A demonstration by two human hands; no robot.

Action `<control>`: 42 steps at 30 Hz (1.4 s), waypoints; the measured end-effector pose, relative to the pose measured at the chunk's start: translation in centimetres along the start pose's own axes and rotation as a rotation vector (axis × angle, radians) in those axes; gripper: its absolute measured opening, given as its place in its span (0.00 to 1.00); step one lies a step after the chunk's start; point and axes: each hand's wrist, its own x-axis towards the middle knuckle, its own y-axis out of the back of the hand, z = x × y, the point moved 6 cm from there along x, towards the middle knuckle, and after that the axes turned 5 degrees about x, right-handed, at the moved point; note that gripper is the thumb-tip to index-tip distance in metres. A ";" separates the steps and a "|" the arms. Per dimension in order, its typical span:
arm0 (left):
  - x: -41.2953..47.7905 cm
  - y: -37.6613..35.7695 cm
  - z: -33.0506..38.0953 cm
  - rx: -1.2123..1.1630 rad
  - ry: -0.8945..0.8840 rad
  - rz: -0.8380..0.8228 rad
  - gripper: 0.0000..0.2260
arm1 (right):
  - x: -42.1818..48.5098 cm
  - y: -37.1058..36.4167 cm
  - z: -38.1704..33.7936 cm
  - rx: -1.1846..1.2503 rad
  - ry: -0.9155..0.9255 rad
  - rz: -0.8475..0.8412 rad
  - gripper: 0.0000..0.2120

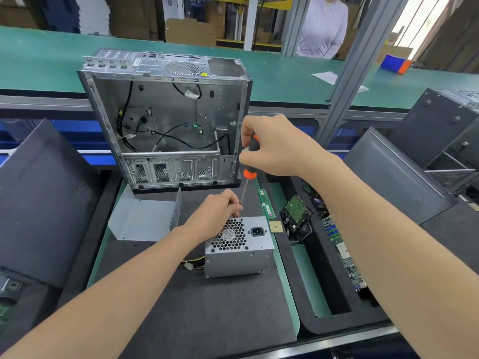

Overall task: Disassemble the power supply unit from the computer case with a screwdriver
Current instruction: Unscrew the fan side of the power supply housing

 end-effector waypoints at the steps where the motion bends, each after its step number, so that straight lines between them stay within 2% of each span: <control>1: -0.2 0.5 -0.2 -0.051 0.001 0.033 0.06 | 0.1 0.1 -0.1 -0.002 0.006 0.006 0.09; 4: -1.2 2.5 -1.6 -0.111 -0.003 0.170 0.06 | 0.4 0.0 -0.6 0.011 0.028 0.018 0.09; 8: -3.8 5.9 -4.5 -0.073 0.014 0.410 0.07 | 1.0 -1.3 -2.4 0.044 0.064 0.021 0.08; 10: -5.5 7.2 -6.0 -0.055 0.052 0.475 0.09 | 1.6 -2.4 -4.0 0.060 0.084 -0.007 0.09; 16: -11.3 8.5 -10.5 -0.048 0.151 0.494 0.10 | 2.8 -5.7 -9.2 0.128 0.162 -0.074 0.07; 21: -15.7 6.7 -15.3 -0.020 0.319 0.451 0.11 | 3.0 -8.1 -11.6 0.143 0.197 -0.141 0.08; 27: -16.6 4.0 -18.9 -0.001 0.444 0.427 0.14 | 2.2 -9.7 -12.4 0.135 0.182 -0.184 0.08; 37: -15.5 3.3 -20.0 -0.060 0.434 0.431 0.12 | 0.8 -9.2 -10.6 0.117 0.116 -0.131 0.08; 40: -15.6 4.0 -18.0 0.041 0.370 0.501 0.08 | 0.5 -8.7 -10.2 0.110 0.105 -0.098 0.09; 42: -15.4 4.1 -15.4 0.122 0.256 0.556 0.06 | 0.3 -8.2 -10.0 0.107 0.099 -0.075 0.08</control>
